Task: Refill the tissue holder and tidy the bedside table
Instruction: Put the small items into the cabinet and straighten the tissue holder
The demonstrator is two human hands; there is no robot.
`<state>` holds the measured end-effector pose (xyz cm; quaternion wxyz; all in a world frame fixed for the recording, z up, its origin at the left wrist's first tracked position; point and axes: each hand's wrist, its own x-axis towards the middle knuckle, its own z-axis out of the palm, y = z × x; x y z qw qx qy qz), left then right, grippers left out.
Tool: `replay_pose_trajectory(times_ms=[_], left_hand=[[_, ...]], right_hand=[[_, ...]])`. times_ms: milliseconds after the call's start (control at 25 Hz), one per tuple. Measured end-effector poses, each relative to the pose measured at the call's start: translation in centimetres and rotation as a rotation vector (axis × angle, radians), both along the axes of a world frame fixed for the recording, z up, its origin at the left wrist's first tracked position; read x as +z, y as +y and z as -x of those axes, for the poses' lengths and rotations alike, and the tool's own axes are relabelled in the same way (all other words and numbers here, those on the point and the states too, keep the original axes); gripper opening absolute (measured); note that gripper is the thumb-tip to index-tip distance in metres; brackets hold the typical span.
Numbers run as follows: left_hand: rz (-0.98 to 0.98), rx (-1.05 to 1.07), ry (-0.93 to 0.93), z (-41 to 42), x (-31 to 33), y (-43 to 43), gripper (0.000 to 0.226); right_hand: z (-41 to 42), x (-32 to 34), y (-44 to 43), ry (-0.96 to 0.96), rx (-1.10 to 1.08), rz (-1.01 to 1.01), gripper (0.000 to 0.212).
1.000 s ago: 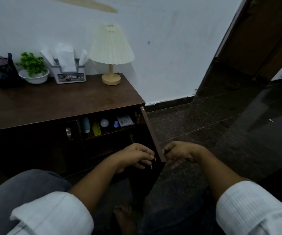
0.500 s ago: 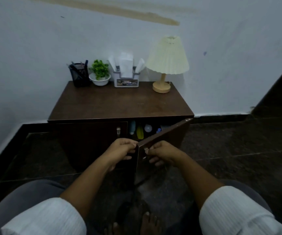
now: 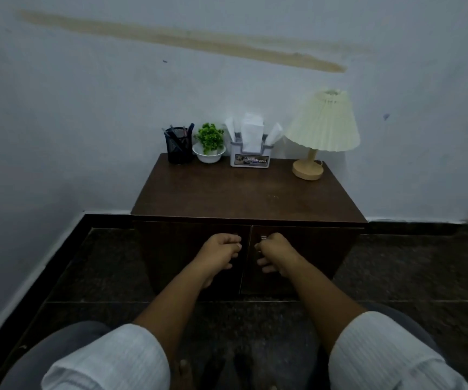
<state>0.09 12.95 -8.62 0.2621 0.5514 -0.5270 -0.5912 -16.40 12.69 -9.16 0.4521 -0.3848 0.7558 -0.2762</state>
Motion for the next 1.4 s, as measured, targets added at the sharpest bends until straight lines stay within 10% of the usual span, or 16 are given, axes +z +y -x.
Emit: replay_pose_trajectory(times_ms=[120, 480, 1400], left_hand=[[0.07, 0.016, 0.024, -0.2, 1.3, -1.2, 0.032], [0.403, 0.143, 0.064, 3.1, 6.7, -11.3, 0.023], [0.434, 0.158, 0.103, 6.6, 2.0, -25.2, 0.076]], right_hand=[[0.7, 2.0, -0.7, 0.29, 0.096, 0.051, 0.014], [2.2, 9.3, -10.1, 0.03, 0.103, 0.534, 0.013], [8.0, 3.9, -21.3, -0.14, 0.02, 0.643, 0.052]])
